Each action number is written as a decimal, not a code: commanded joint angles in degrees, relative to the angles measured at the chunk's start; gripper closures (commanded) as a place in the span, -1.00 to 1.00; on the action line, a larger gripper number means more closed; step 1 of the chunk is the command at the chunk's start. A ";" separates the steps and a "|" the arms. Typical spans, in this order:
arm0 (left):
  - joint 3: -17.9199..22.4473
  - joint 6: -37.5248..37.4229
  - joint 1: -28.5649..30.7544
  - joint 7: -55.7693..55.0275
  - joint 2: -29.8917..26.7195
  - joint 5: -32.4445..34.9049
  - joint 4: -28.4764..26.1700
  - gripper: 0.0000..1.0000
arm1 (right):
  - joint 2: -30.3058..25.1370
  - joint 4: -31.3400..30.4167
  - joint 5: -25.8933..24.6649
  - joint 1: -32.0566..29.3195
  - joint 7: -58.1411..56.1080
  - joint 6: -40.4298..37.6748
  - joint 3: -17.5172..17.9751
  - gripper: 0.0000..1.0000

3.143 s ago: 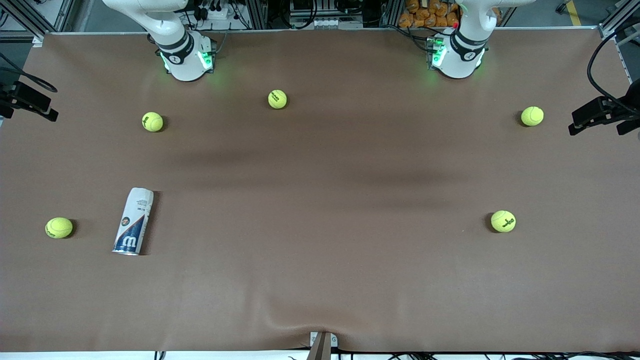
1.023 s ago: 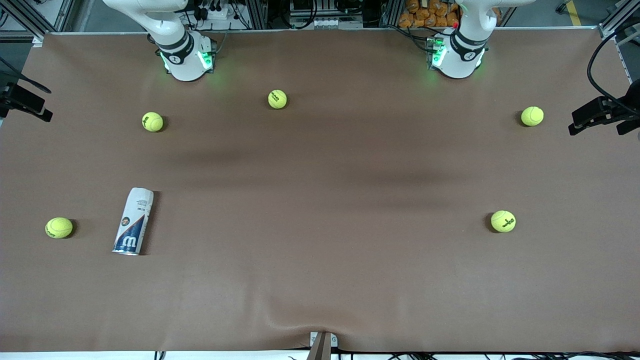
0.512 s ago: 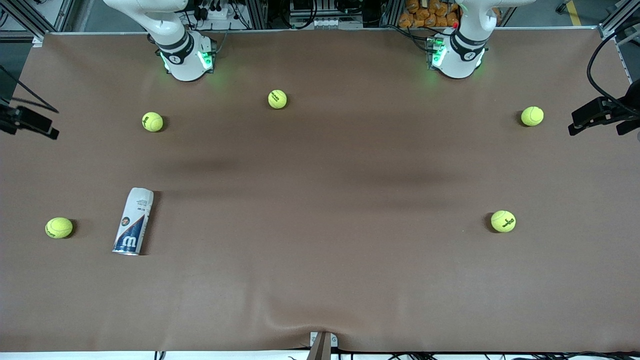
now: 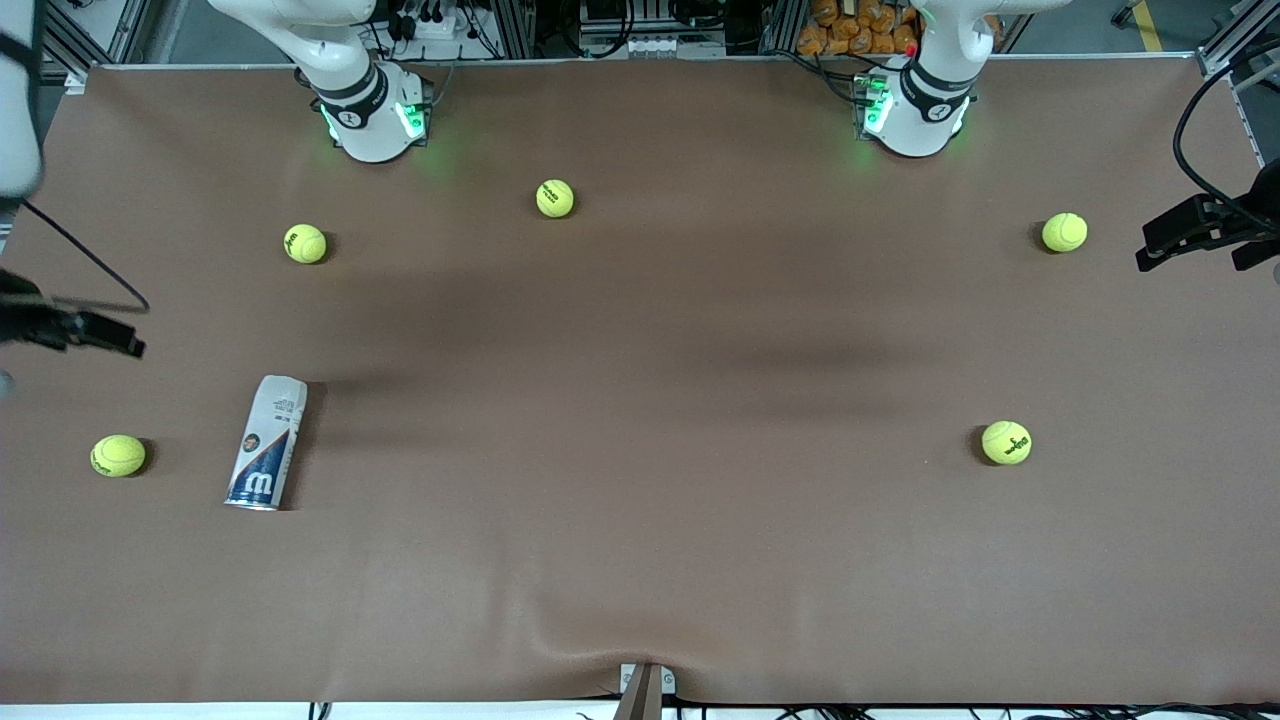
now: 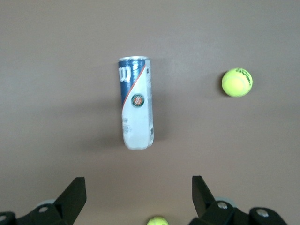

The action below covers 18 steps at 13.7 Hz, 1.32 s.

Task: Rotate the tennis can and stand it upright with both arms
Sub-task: 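Reach the right gripper down to the lying blue-white tennis can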

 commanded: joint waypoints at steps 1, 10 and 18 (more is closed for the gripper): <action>-0.17 -0.65 0.29 0.93 0.13 0.12 0.62 -1.00 | 6.72 1.20 0.08 -1.93 -3.00 5.06 0.84 -1.00; -0.17 -0.65 0.29 0.93 0.04 0.03 0.62 -1.00 | 21.77 2.78 4.21 -0.71 -5.56 18.87 1.45 -1.00; -0.17 -1.00 0.12 0.93 0.48 0.03 0.53 -1.00 | 27.04 1.47 3.86 0.70 -5.83 21.51 1.71 -1.00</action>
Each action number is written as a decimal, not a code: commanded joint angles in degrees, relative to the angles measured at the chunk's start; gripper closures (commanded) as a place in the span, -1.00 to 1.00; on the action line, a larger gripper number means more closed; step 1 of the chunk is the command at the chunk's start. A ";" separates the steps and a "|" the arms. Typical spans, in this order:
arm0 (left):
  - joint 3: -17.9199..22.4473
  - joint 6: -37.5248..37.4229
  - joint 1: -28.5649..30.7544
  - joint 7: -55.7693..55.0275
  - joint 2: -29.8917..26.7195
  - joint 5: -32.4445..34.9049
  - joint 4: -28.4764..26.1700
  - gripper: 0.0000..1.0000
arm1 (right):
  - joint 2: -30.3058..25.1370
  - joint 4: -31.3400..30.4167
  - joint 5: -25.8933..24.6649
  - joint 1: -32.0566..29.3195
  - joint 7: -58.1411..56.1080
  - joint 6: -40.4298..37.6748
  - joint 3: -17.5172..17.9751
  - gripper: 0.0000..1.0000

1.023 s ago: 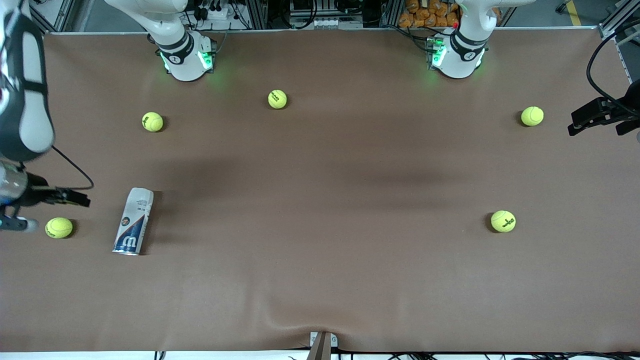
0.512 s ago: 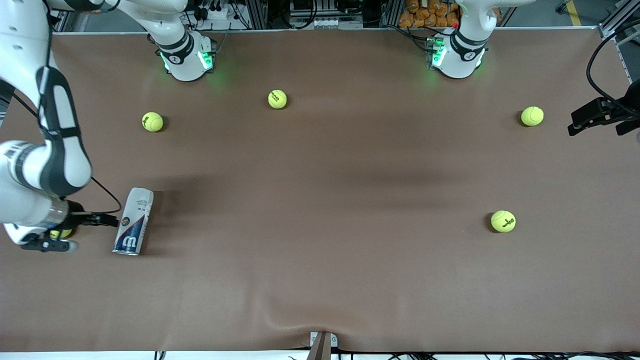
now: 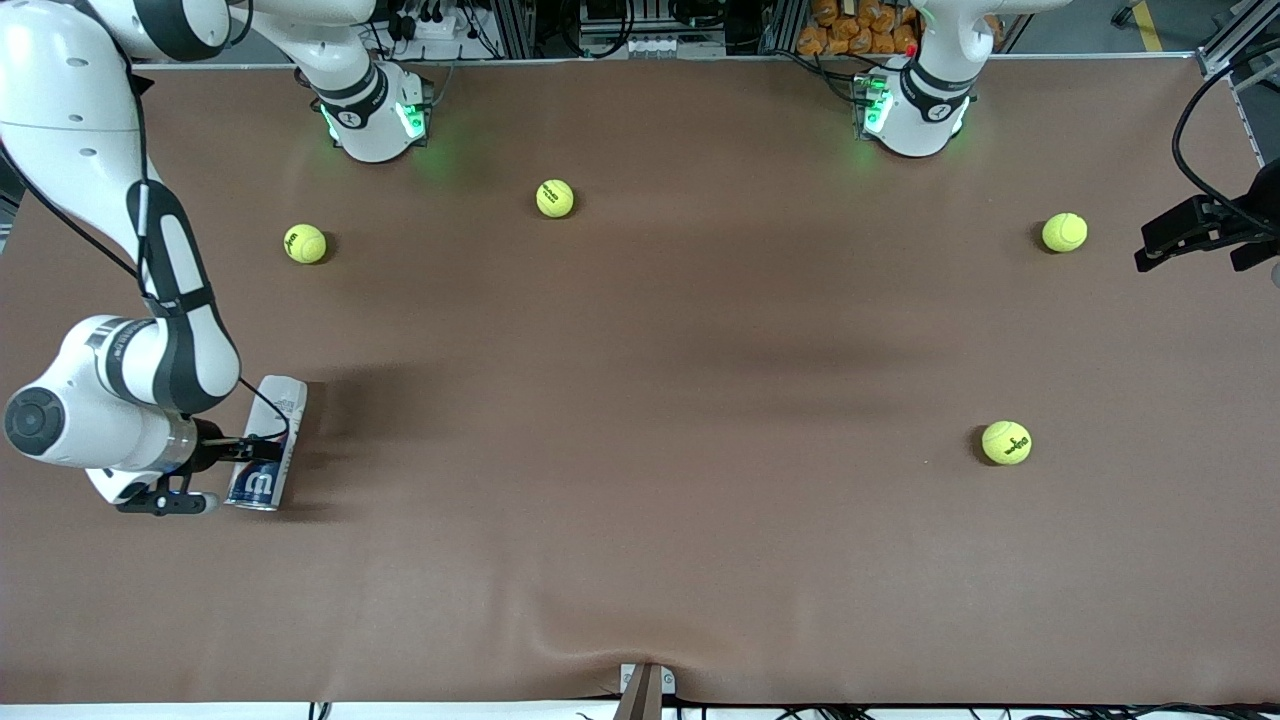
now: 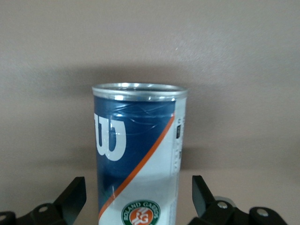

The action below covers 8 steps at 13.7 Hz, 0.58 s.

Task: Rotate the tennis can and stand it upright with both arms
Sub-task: 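Reach the right gripper down to the lying blue-white tennis can, then close the right gripper around the can's body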

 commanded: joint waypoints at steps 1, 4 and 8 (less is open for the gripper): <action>-0.15 -0.93 0.24 0.93 0.31 0.04 0.51 -1.00 | 1.68 0.28 0.92 0.33 -1.85 -0.20 -0.17 -1.00; -0.15 -1.02 0.33 1.02 0.31 0.04 0.51 -1.00 | 1.94 -0.68 0.75 0.07 -5.10 -0.64 -0.17 -1.00; -0.15 -0.93 0.33 0.93 0.32 0.04 0.60 -1.00 | 1.86 -1.39 0.75 -0.11 -5.82 -0.73 -0.17 -0.35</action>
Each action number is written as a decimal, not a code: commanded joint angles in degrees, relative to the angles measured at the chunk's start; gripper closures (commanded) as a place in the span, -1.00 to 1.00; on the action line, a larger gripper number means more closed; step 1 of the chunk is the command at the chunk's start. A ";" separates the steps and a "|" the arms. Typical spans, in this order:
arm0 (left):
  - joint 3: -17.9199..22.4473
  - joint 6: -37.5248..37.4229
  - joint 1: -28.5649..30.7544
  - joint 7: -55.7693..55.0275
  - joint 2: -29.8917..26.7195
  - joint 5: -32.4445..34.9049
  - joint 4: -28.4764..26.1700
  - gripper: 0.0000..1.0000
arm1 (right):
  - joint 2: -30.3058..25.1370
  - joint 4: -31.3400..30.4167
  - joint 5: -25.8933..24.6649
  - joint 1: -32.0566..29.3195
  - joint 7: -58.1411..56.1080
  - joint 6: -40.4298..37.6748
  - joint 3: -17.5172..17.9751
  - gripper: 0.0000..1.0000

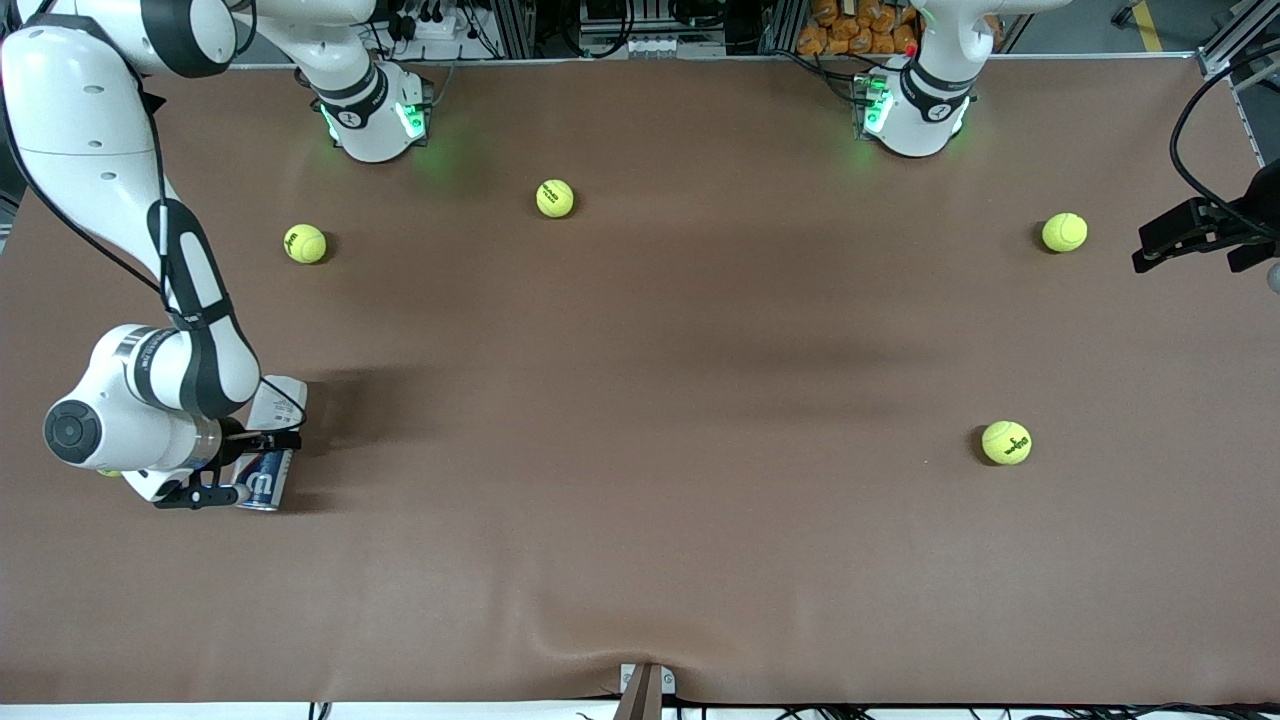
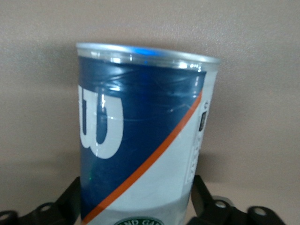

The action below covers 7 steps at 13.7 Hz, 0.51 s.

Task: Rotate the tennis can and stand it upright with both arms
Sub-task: 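Close the right gripper around the can's body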

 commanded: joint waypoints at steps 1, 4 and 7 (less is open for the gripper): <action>-0.14 -0.73 0.30 0.93 0.12 0.04 0.61 -1.00 | -0.46 -0.29 0.75 -0.15 -1.63 -0.18 0.02 -0.29; -0.14 -0.73 0.30 0.93 0.21 0.04 0.52 -1.00 | -1.51 1.37 0.57 0.90 -1.54 -2.54 0.02 -0.29; -0.14 -0.73 0.12 0.93 0.56 0.04 0.61 -1.00 | -3.44 8.65 -0.48 4.94 -1.45 -11.75 0.02 -0.33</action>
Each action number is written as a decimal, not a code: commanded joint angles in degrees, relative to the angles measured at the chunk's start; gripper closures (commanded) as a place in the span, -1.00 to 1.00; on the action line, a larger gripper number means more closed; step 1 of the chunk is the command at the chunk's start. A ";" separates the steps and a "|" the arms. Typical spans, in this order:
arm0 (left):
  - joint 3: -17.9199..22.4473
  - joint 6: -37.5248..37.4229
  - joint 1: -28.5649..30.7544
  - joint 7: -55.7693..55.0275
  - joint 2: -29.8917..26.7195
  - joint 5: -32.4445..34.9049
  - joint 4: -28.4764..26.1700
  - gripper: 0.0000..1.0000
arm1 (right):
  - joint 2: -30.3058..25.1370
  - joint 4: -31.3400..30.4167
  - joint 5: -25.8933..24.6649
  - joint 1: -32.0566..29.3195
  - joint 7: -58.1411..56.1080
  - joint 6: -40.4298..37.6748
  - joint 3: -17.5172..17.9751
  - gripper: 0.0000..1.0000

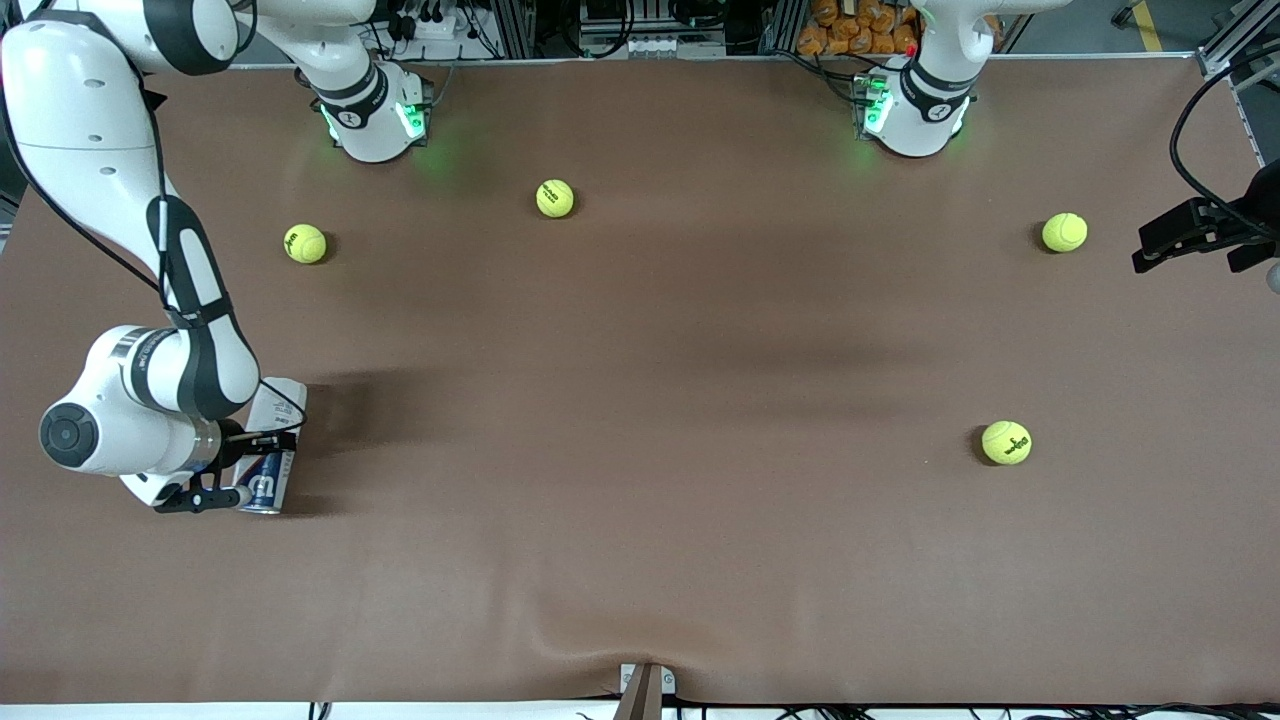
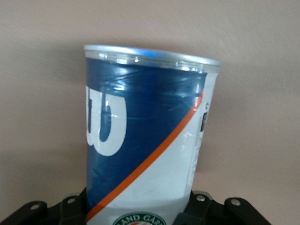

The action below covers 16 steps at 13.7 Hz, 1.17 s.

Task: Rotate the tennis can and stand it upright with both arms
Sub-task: 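Close the right gripper around the can's body, then carry the can to the table middle and lay it down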

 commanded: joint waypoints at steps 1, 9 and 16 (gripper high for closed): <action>-0.23 -0.72 0.13 0.93 0.50 0.04 0.61 -1.00 | -3.14 6.50 -1.75 5.28 -0.45 -9.32 -0.27 -0.33; -0.23 -0.81 0.13 0.93 0.42 0.04 0.70 -1.00 | -4.55 9.07 -3.61 20.67 -24.15 -4.89 2.53 -0.34; -0.23 -0.81 0.22 0.93 0.50 -1.63 0.53 -1.00 | -1.66 8.55 -4.75 34.46 -32.70 6.63 5.79 -0.40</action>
